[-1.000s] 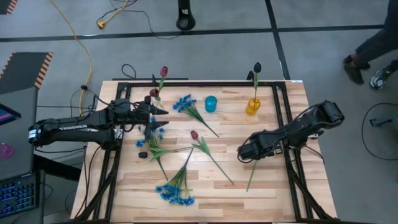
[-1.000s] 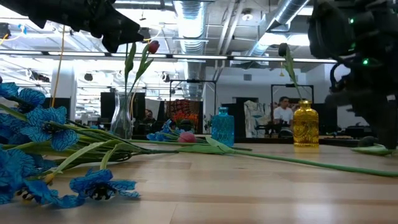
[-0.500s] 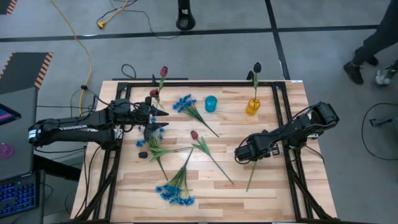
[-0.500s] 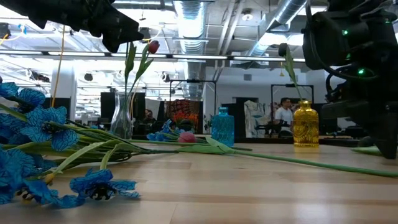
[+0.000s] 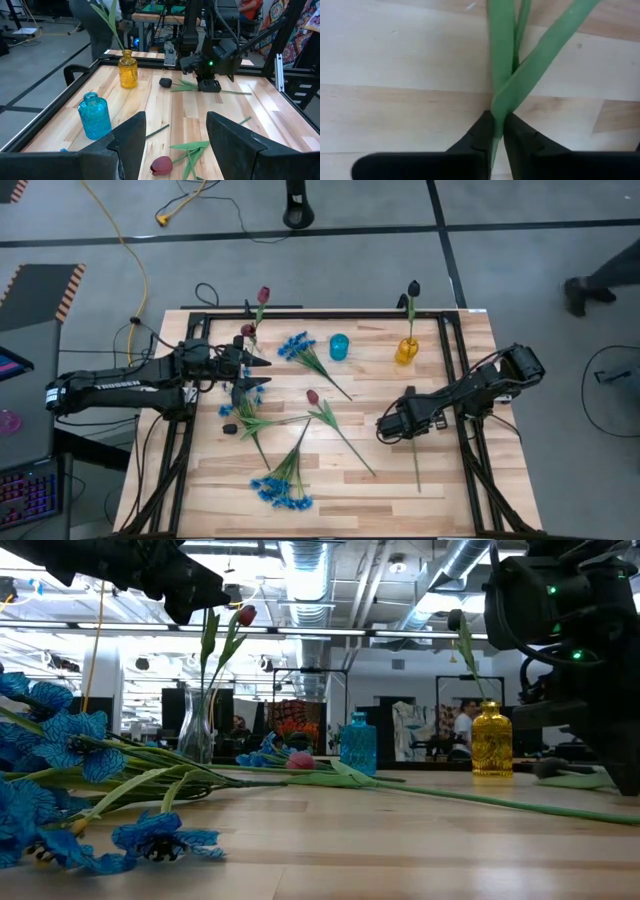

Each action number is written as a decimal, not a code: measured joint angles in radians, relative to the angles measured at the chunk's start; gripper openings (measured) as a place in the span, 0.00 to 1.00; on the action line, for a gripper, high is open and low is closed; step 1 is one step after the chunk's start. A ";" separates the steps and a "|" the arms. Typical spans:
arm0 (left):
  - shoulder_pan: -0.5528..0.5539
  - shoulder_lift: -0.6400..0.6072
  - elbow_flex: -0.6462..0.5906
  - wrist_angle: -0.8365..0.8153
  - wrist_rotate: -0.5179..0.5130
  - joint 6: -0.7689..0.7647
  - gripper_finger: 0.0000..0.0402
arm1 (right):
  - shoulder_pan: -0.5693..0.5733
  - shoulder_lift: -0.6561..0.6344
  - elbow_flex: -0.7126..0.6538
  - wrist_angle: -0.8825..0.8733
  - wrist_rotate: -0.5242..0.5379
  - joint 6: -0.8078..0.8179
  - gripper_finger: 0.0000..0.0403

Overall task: Sort flowers into vase by color
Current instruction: Put the right black flower into the yellow vase

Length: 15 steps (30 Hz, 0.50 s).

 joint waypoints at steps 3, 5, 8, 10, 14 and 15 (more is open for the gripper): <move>0.000 0.000 0.000 0.000 0.000 0.000 0.49 | 0.000 0.000 0.000 0.001 0.003 -0.004 0.15; 0.000 0.000 0.000 0.000 0.000 0.000 0.49 | 0.003 0.000 0.002 0.000 0.016 -0.006 0.14; 0.000 0.000 0.000 0.000 0.000 0.000 0.49 | 0.007 0.001 0.019 -0.009 0.045 -0.045 0.14; 0.000 0.000 0.000 0.000 0.000 0.000 0.49 | 0.007 -0.009 0.039 -0.011 0.078 -0.075 0.14; 0.000 0.000 0.000 0.001 0.000 -0.001 0.49 | 0.004 -0.072 0.085 -0.002 0.214 -0.136 0.14; 0.000 0.000 0.000 0.001 0.000 -0.001 0.49 | 0.005 -0.094 0.094 -0.002 0.259 -0.151 0.14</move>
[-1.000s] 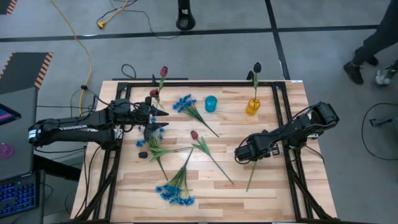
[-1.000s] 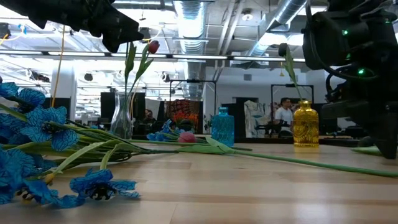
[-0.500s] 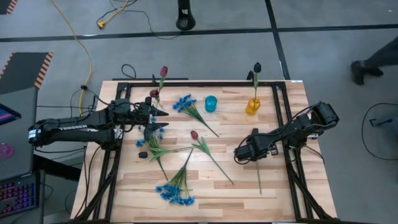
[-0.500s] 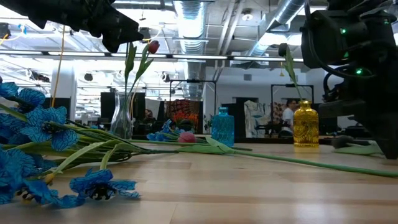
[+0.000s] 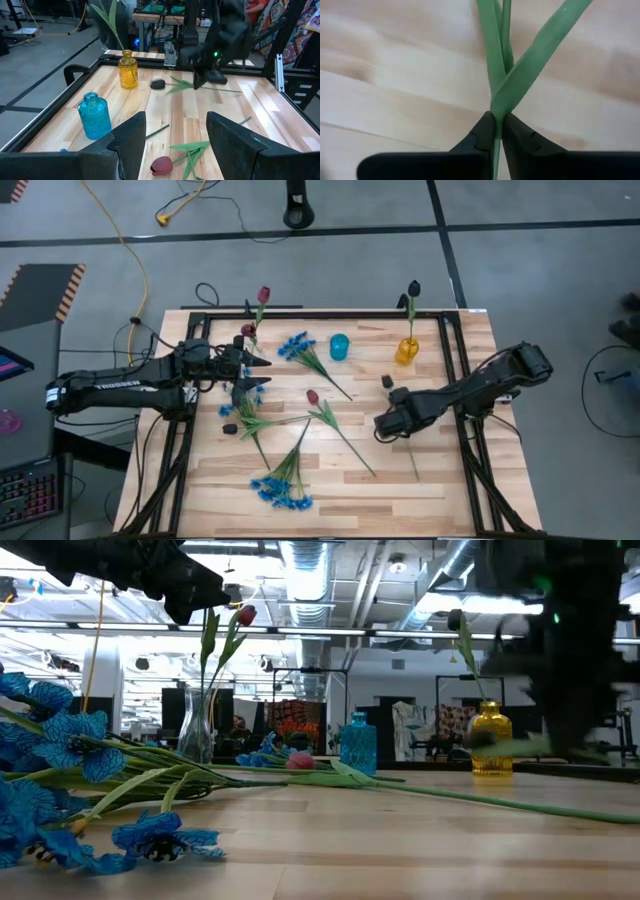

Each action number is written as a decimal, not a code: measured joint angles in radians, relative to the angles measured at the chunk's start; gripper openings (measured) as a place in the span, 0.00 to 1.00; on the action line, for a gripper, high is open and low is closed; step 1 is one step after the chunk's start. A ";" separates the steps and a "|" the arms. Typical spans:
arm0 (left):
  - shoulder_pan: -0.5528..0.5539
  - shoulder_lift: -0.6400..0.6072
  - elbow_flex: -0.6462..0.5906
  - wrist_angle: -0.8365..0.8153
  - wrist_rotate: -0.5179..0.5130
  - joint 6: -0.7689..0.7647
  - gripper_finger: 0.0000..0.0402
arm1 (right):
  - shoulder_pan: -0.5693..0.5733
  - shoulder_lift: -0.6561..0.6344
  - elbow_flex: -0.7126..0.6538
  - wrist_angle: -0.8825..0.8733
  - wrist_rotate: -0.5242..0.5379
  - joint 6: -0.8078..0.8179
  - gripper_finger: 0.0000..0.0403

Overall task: Sort flowers into vase by color
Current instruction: Put the right black flower into the yellow vase

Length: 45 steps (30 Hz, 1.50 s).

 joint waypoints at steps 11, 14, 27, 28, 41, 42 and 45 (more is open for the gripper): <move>0.000 0.000 0.000 0.001 -0.001 -0.003 0.49 | 0.000 -0.344 0.019 0.080 0.685 -0.331 0.14; 0.000 0.000 0.000 0.005 -0.001 -0.003 0.49 | 0.000 -0.419 0.019 0.108 0.882 -0.473 0.14; 0.000 0.000 0.000 0.005 -0.006 -0.003 0.49 | -0.022 -0.538 0.020 0.102 1.335 -0.731 0.14; 0.000 0.000 0.000 0.005 -0.006 -0.003 0.49 | -0.038 -0.543 0.020 0.095 1.334 -0.719 0.14; 0.000 0.000 0.000 0.028 -0.035 -0.026 0.49 | -0.224 -0.413 -0.052 0.311 1.142 -0.652 0.14; 0.000 0.000 0.000 0.038 -0.033 -0.028 0.49 | -0.236 -0.394 -0.052 0.375 1.115 -0.699 0.14; 0.000 0.000 0.000 0.065 -0.029 -0.028 0.49 | -0.279 -0.337 -0.052 0.619 0.972 -0.948 0.14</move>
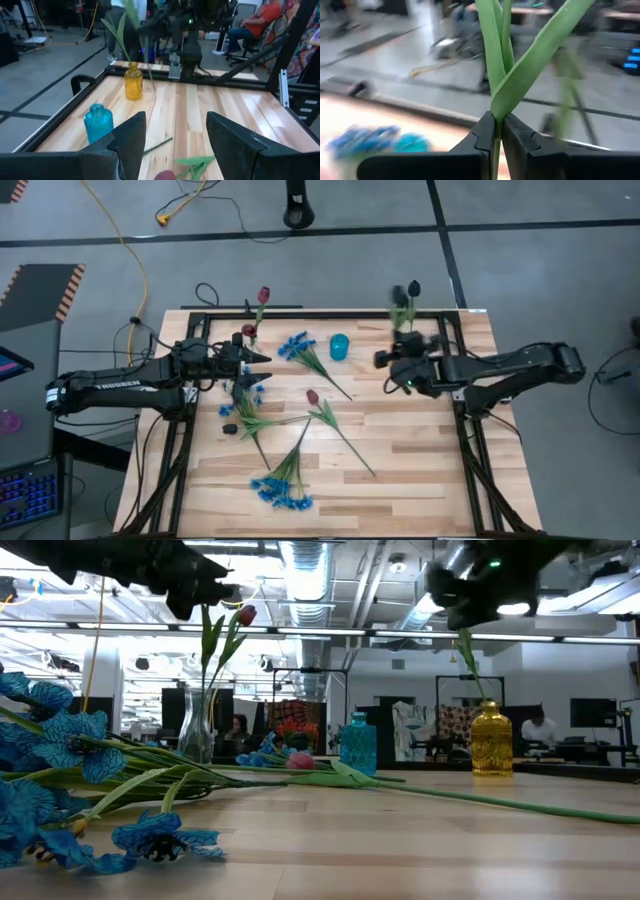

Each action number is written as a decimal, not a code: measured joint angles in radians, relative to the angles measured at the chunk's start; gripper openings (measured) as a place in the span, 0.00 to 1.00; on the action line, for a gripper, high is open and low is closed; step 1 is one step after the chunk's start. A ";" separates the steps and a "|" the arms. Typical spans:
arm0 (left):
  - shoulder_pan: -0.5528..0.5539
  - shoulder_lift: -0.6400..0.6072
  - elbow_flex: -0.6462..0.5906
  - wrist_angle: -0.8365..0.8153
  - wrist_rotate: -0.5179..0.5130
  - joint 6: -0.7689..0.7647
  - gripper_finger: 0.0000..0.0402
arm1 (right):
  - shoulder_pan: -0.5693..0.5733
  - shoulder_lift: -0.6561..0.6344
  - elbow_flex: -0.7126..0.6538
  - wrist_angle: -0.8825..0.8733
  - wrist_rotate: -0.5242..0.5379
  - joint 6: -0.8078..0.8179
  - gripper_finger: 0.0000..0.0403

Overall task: Sort flowers into vase by color
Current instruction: Put the right black flower into the yellow vase

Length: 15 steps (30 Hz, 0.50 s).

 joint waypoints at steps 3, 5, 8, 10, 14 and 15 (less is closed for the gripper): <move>0.000 0.000 0.000 0.007 0.001 0.001 0.49 | -0.050 0.049 0.000 0.301 -0.242 -0.327 0.14; 0.000 0.000 0.000 0.007 0.001 0.002 0.49 | -0.082 0.071 0.000 0.481 -0.401 -0.506 0.14; 0.000 0.000 0.000 0.007 0.001 0.000 0.49 | -0.119 0.063 0.000 0.607 -0.528 -0.649 0.14; 0.000 0.000 0.000 0.007 0.001 0.001 0.49 | -0.135 0.027 0.000 0.590 -0.531 -0.679 0.14; 0.000 0.000 0.000 0.007 0.001 0.001 0.49 | -0.147 -0.098 0.000 0.458 -0.526 -0.682 0.14; 0.000 0.000 0.000 0.007 0.001 0.001 0.49 | -0.145 -0.134 -0.004 0.435 -0.526 -0.684 0.14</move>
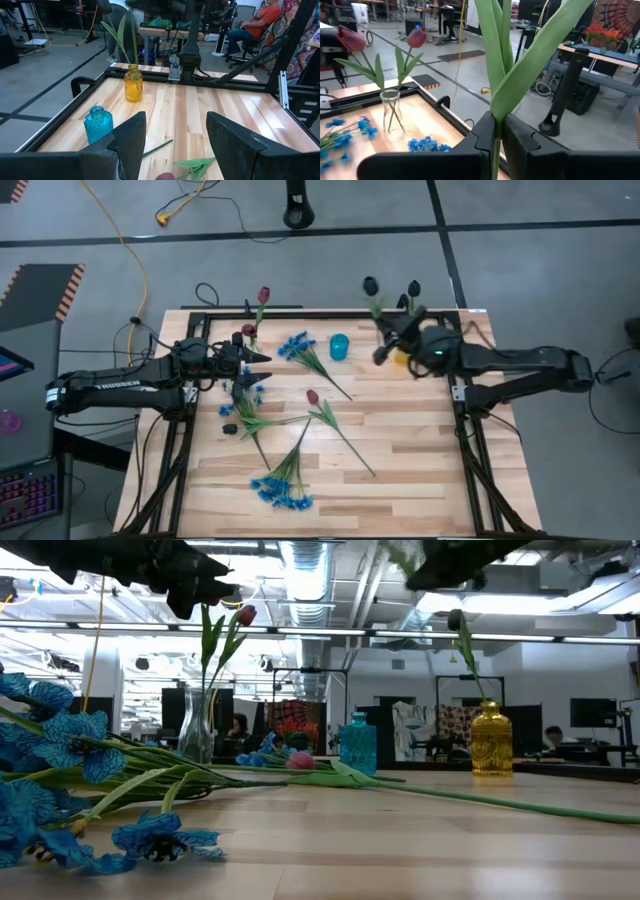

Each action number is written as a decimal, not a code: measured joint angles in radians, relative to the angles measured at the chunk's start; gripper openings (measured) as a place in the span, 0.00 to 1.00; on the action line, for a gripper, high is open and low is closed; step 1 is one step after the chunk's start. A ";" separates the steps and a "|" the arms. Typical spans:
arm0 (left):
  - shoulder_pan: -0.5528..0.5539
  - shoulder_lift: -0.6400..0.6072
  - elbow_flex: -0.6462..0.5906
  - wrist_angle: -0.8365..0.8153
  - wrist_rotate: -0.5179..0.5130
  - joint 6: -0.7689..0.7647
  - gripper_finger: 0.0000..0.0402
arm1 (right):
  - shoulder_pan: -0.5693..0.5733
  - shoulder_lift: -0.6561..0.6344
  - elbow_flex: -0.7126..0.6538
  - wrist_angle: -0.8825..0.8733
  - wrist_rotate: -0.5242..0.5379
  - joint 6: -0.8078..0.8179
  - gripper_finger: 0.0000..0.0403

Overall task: Sort flowers into vase by color
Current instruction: Put the right black flower into the yellow vase

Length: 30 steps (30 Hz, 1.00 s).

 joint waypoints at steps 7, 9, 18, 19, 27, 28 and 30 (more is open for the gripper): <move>0.000 0.000 0.000 0.001 -0.005 -0.001 0.49 | 0.018 -0.309 -0.185 0.093 0.001 -0.083 0.14; 0.000 0.000 0.000 0.001 -0.005 -0.001 0.49 | 0.025 -0.389 -0.242 0.145 -0.001 -0.133 0.14; 0.000 0.000 0.000 0.001 -0.006 -0.001 0.49 | 0.074 -0.635 -0.305 0.071 -0.001 -0.227 0.14; 0.000 0.000 0.000 0.001 -0.006 0.002 0.49 | 0.078 -0.651 -0.306 0.046 -0.001 -0.228 0.14; 0.000 0.000 0.000 0.001 -0.007 0.006 0.49 | 0.071 -0.695 -0.305 -0.090 0.009 -0.242 0.14; 0.000 0.000 0.000 0.001 -0.007 0.004 0.49 | 0.066 -0.692 -0.305 -0.089 0.022 -0.254 0.14; 0.000 0.000 0.000 0.001 -0.007 0.003 0.49 | 0.053 -0.684 -0.305 -0.091 0.047 -0.262 0.14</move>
